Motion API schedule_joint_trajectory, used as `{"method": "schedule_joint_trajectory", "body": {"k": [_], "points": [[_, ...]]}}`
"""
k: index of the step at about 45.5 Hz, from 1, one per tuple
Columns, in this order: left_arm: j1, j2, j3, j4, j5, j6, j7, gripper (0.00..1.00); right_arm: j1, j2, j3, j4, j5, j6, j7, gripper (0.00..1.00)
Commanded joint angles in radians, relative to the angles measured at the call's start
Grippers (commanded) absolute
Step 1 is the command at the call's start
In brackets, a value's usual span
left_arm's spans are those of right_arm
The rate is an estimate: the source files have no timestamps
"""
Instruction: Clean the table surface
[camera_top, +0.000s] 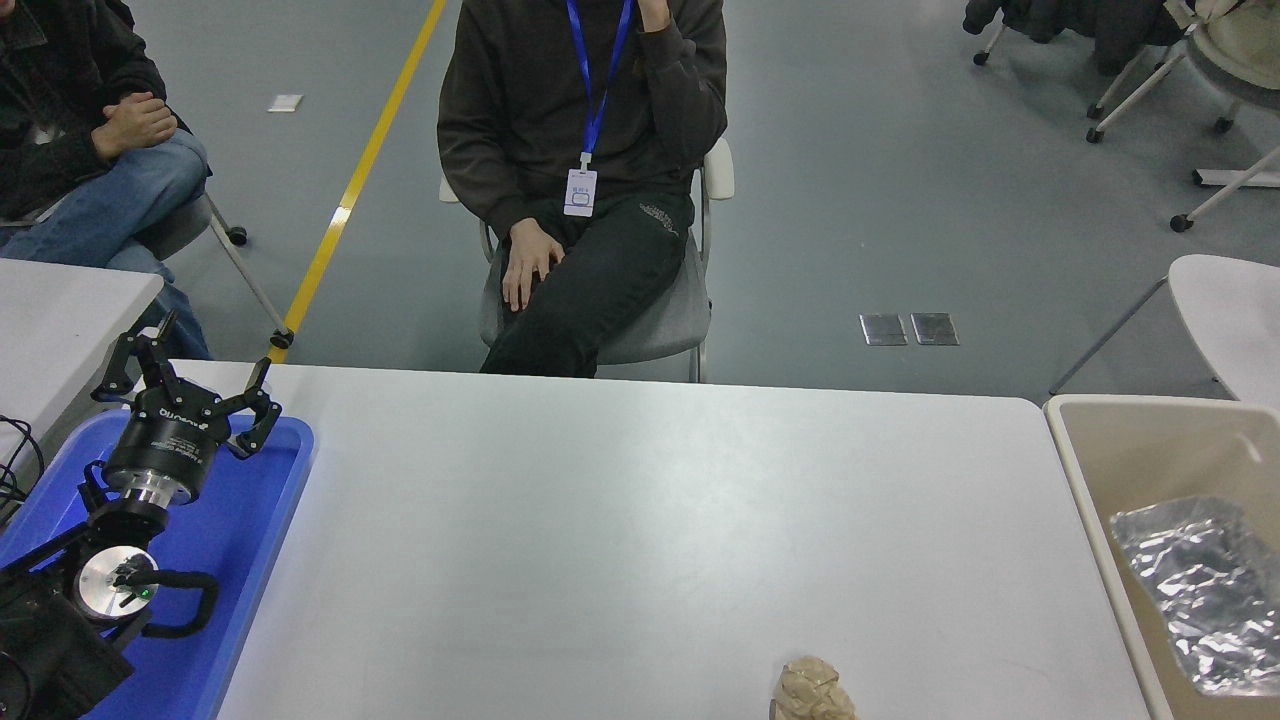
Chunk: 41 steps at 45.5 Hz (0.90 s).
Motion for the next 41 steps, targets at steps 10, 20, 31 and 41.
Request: {"method": "schedule_joint_trajectory", "body": {"k": [10,20,31,41], "points": [[0.000,0.000,0.000,0.000,0.000,0.000,0.000,1.00,-0.005,-0.001,0.012,-0.040,0.266,0.011,-0.004,0.98],[0.000,0.000,0.000,0.000,0.000,0.000,0.000,1.00,-0.008,0.000,0.027,-0.065,0.514,0.019,-0.005,0.98],[0.000,0.000,0.000,0.000,0.000,0.000,0.000,1.00,0.003,-0.001,0.130,-0.066,0.648,0.077,-0.053,0.98],[0.000,0.000,0.000,0.000,0.000,0.000,0.000,1.00,0.067,-0.012,0.409,-0.063,0.717,0.229,-0.073,0.97]]}}
